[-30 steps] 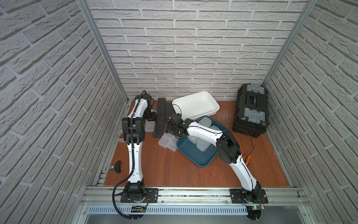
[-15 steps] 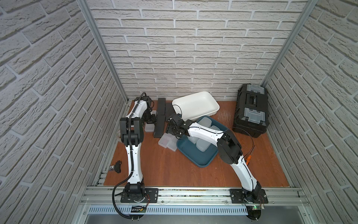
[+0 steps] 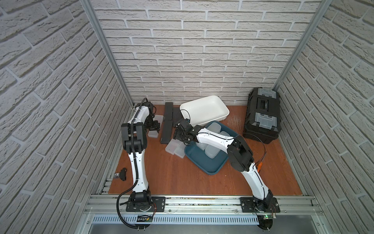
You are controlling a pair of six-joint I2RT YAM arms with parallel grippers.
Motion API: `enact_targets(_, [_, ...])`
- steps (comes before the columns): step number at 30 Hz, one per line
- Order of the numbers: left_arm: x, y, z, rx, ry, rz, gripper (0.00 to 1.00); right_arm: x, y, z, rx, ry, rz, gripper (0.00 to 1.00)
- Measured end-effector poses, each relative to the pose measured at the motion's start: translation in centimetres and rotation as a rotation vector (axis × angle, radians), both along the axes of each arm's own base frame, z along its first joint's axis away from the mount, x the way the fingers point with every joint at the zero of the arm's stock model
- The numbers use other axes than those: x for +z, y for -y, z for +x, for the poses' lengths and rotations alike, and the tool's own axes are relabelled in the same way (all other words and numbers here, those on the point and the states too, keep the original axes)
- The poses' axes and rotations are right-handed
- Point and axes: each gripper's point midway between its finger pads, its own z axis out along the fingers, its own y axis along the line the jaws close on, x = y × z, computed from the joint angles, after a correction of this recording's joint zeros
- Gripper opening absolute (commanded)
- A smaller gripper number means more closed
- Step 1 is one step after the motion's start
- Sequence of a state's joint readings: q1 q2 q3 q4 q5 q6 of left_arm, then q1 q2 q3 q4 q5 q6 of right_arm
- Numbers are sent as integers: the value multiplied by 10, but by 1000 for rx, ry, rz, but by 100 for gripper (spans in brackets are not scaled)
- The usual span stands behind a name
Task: Place the pencil cases by color into the storage box
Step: Pick up the pencil case from the center of the board.
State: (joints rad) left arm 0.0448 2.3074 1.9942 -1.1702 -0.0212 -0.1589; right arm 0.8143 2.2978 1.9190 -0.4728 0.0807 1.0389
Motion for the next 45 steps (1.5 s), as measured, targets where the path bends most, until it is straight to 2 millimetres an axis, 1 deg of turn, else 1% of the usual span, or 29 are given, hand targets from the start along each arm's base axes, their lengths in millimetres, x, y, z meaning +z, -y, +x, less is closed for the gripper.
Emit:
enact_targets(2, [0, 2, 1, -4, 5, 0, 84, 0, 0, 0, 0, 1, 1, 75])
enact_targets(8, [0, 14, 7, -41, 24, -3, 84, 0, 1, 0, 2, 2, -1, 75])
enact_targets(11, [0, 18, 14, -52, 35, -2, 83, 2, 2, 0, 4, 6, 0, 75])
enact_targets(14, [-1, 19, 22, -56, 44, -2, 78, 2, 5, 0, 1, 6, -1, 75])
enact_targets(18, [-5, 18, 24, -65, 37, 4, 60, 2, 5, 0, 1, 6, 0, 75])
enact_targets(21, [-5, 17, 23, -68, 34, 10, 52, 3, 5, 0, 0, 6, 1, 75])
enact_targets(26, [-5, 17, 22, -67, 34, 14, 51, 2, 5, 0, 1, 8, 4, 75])
enact_targets(29, [-5, 17, 15, -65, 36, 12, 52, 3, 5, 0, 2, 13, 12, 75])
enact_targets(32, [-6, 17, -3, -54, 13, 11, 52, 3, 5, -1, 4, 14, 16, 75])
enact_targets(34, [-6, 17, -16, -45, 0, 10, 52, 3, 5, -1, 4, 13, 18, 75])
enact_targets(38, [-7, 20, -51, -26, -37, 2, 53, 3, 4, -1, 5, 15, 23, 75])
enact_targets(39, [-7, 21, -60, -21, -46, 1, 57, 3, 4, -1, 6, 15, 25, 74])
enact_targets(41, [-6, 23, -70, -16, -49, -1, 67, 3, 3, -1, 7, 15, 29, 75])
enact_targets(43, [-4, 24, -71, -12, -44, 1, 72, 3, 2, -2, 10, 13, 33, 75])
enact_targets(45, [-3, 25, -66, -12, -27, 8, 78, 3, 2, -2, 12, 11, 35, 75])
